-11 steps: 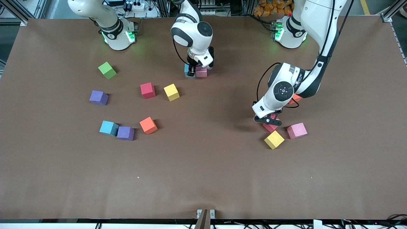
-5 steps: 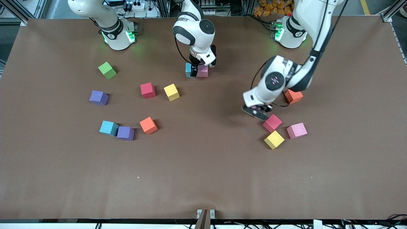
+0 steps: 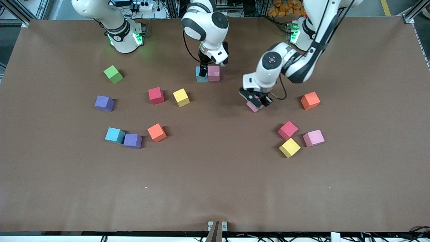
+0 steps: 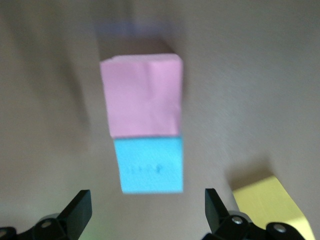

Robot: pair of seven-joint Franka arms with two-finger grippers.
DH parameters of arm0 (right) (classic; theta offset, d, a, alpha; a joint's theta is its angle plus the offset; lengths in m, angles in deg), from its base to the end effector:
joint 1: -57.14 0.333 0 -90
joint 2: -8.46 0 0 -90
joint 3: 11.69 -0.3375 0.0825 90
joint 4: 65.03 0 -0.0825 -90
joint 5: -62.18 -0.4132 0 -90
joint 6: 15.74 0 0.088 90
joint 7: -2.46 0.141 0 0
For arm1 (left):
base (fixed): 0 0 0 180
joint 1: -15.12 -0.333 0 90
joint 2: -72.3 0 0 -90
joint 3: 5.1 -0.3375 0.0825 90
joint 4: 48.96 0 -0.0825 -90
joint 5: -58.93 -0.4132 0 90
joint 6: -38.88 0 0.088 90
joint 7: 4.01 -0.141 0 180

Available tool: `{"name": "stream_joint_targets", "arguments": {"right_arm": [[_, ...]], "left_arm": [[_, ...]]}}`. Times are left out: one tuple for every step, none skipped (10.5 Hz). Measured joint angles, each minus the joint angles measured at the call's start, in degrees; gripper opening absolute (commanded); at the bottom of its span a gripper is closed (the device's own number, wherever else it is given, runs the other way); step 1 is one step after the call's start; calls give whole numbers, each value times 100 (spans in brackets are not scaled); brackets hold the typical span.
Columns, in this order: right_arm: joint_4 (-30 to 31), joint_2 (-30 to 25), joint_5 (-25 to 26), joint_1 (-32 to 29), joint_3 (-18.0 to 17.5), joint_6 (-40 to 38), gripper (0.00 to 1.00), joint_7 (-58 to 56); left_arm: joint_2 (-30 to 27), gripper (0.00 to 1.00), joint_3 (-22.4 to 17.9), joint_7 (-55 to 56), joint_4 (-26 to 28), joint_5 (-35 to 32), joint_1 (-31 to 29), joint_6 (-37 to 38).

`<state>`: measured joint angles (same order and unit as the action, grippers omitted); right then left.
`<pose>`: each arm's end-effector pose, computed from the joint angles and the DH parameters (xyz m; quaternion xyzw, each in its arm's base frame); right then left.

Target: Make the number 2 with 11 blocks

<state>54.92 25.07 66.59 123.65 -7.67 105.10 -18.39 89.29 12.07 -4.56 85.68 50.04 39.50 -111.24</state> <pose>0.2671 0.4994 0.2306 0.7231 0.6759 -0.1133 0.0860 0.3932 -0.3597 0.1713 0.9094 -0.4159 -0.0054 0.0033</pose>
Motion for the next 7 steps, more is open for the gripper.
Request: {"name": "stream_joint_targets", "arguments": {"right_arm": [[80,-189,0,-290,29,-67,100,-11],[222,-406,3,-761,46,-94,100,-117],[364,-607,5,-1320,60,-152,100,-257],[464,-761,6,-1864,75,-249,100,-361],[532,-859,6,-2338,87,-287,100,-433],[577,-895,6,-2648,90,-295,100,-445],[629,-897,-52,-2888,86,-295,100,-417]], "left_arm": [[1,37,159,0,20,-157,10,-5],[5,36,294,0,35,-248,22,-6],[6,35,401,-2,41,-277,62,-6],[4,34,451,-3,40,-286,162,-4],[4,32,475,-20,29,-316,305,23],[6,31,489,-37,-15,-361,465,157],[9,31,498,-45,-143,-390,654,522]]}}
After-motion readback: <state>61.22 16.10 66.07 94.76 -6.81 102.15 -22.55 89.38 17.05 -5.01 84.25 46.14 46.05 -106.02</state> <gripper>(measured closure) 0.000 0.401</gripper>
